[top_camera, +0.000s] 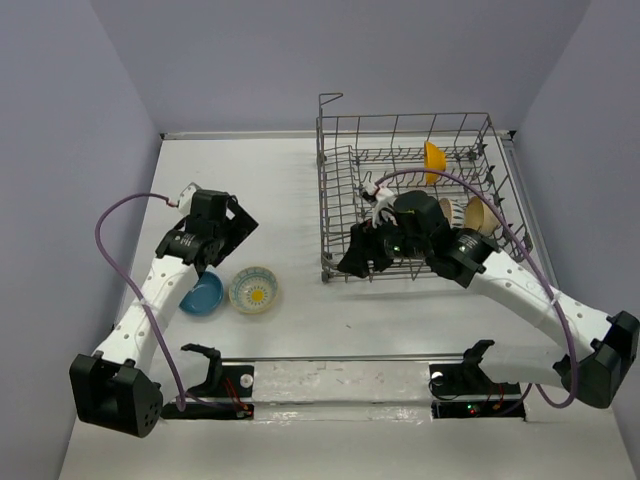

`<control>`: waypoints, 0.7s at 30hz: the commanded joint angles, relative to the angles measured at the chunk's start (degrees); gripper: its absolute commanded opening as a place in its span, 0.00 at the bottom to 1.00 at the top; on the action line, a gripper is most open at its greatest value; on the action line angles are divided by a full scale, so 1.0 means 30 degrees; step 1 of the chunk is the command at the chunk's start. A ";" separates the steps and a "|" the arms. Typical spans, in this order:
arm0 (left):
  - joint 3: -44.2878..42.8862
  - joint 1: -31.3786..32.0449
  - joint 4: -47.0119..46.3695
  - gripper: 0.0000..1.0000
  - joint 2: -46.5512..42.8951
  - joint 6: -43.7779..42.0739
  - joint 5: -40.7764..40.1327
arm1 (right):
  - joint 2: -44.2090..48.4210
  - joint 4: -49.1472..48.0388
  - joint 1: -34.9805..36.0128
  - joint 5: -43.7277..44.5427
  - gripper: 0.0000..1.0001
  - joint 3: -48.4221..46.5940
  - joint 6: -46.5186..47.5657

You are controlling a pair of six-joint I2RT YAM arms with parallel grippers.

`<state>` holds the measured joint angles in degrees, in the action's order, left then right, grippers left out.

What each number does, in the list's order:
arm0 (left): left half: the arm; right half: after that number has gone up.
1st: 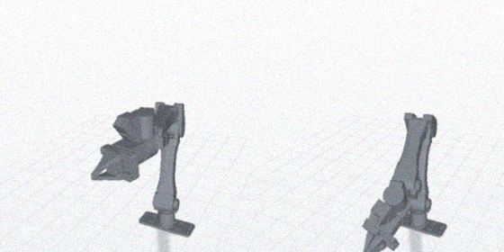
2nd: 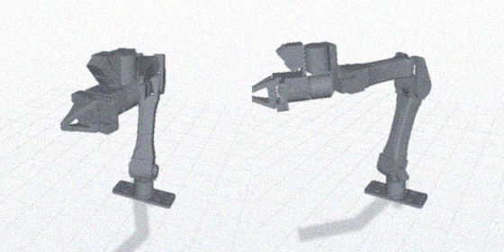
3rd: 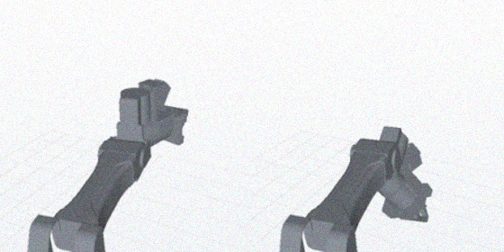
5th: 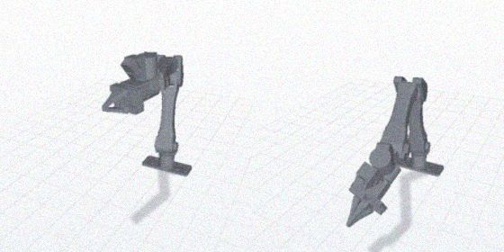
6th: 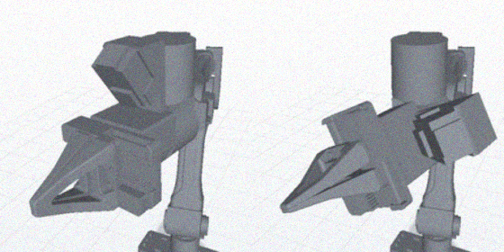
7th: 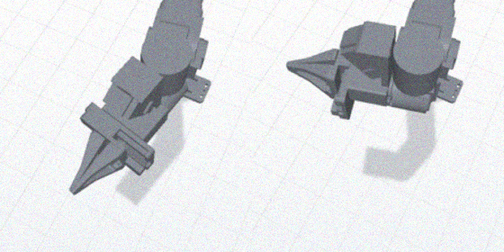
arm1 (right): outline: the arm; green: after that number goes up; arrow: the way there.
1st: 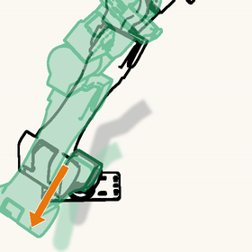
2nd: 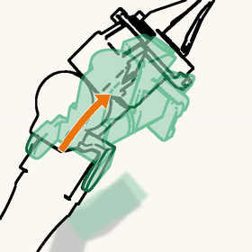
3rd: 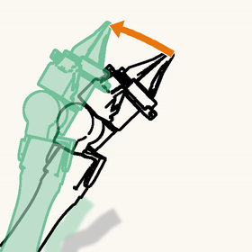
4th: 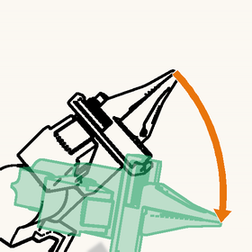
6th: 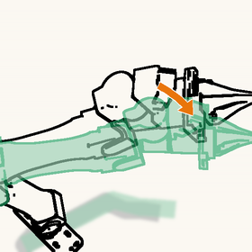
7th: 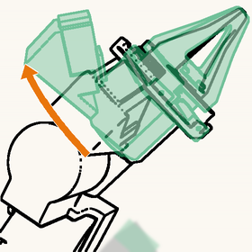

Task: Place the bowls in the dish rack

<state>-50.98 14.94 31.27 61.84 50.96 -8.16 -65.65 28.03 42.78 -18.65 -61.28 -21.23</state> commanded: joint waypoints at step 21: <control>-0.9694 -0.5855 -0.3420 0.99 0.1708 -0.6966 0.5910 | -1.3680 -0.1023 1.1517 1.1489 0.70 -1.1300 0.4586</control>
<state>-77.10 0.89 23.70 65.25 34.02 2.57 -104.18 28.64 75.44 10.46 -89.14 -11.60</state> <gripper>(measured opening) 0.989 0.697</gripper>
